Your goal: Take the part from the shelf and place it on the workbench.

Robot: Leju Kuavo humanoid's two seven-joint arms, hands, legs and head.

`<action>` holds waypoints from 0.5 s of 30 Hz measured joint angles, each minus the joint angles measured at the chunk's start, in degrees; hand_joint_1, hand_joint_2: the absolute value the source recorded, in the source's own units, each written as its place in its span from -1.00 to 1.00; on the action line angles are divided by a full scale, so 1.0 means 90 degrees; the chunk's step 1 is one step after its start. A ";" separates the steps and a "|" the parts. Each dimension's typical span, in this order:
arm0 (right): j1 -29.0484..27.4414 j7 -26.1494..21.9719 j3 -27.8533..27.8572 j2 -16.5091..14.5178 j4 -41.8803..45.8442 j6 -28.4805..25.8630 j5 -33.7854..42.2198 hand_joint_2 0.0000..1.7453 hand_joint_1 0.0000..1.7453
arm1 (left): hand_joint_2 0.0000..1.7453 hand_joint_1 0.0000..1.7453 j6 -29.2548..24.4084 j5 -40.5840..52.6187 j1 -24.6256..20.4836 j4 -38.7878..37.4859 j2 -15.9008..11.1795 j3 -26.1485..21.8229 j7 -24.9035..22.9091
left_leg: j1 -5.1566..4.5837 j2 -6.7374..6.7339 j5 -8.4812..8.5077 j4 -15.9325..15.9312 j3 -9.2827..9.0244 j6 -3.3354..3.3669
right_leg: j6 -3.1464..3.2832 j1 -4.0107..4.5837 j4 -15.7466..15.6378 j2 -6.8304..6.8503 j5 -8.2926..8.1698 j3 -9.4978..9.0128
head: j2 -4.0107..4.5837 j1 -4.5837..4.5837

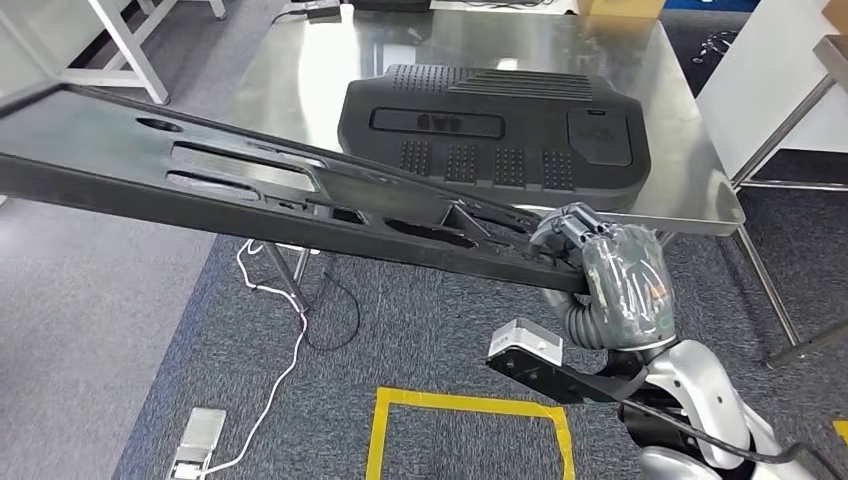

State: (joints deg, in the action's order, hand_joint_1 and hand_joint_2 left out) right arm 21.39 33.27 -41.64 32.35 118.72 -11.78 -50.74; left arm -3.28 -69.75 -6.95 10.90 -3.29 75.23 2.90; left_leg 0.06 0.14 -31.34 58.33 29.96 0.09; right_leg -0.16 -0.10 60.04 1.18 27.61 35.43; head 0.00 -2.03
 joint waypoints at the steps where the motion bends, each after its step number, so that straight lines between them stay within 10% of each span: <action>1: -0.0002 0.0002 0.0004 0.0000 -0.0004 -0.0002 0.0009 1.00 1.00 | 1.00 -1.00 0.0000 0.0013 0.0000 -0.0001 -0.0002 0.0000 0.0000 | -0.0001 -0.0030 -0.0021 -0.0019 -0.0018 -0.0033 | 0.0041 -0.0011 -0.0025 -0.0033 0.0022 -0.0011 | 0.0000 0.0013; 4: -0.0001 0.0004 0.0013 -0.0004 -0.0011 -0.0007 0.0017 1.00 1.00 | 1.00 -1.00 0.0000 0.0021 -0.0015 0.0001 -0.0012 0.0000 0.0001 | 0.0008 -0.0063 -0.0262 0.0359 0.0079 -0.0137 | 0.0152 -0.0041 -0.0095 -0.0103 0.0051 -0.0104 | 0.0000 0.0099; 8: -0.0006 0.0004 0.0015 -0.0010 -0.0024 -0.0008 0.0027 1.00 1.00 | 1.00 -1.00 0.0001 0.0019 -0.0017 0.0003 -0.0019 0.0000 0.0008 | 0.0014 -0.0056 -0.0717 0.1873 0.0963 -0.0178 | 0.0235 -0.0026 -0.0103 -0.0197 0.0160 -0.0247 | 0.0000 0.0233; 12: 0.0011 0.0004 0.0013 -0.0024 -0.0049 -0.0001 0.0131 1.00 1.00 | 1.00 -1.00 -0.0017 0.0020 -0.0017 0.0009 -0.0035 0.0000 0.0018 | -0.0001 0.0085 0.0258 0.0787 0.0712 -0.0075 | 0.0209 -0.0008 -0.0103 -0.0363 0.0312 -0.0463 | 0.0000 0.0295; 15: 0.0069 0.0001 0.0009 -0.0035 -0.0077 0.0012 0.0221 1.00 1.00 | 1.00 -1.00 -0.0030 0.0018 -0.0004 0.0013 -0.0056 0.0000 0.0018 | -0.0026 0.0261 0.0399 0.0203 0.0488 -0.0007 | 0.0127 -0.0034 -0.0110 -0.0496 0.0365 -0.0477 | 0.0000 0.0297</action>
State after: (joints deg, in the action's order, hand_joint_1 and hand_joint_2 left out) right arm 22.02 33.28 -41.56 32.03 118.02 -11.67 -48.75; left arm -3.55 -69.59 -6.98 11.01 -3.79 75.23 3.06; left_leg -0.17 2.49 -27.75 60.16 34.34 0.03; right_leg 0.98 -0.40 59.05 -3.28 30.89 31.14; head 0.00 0.64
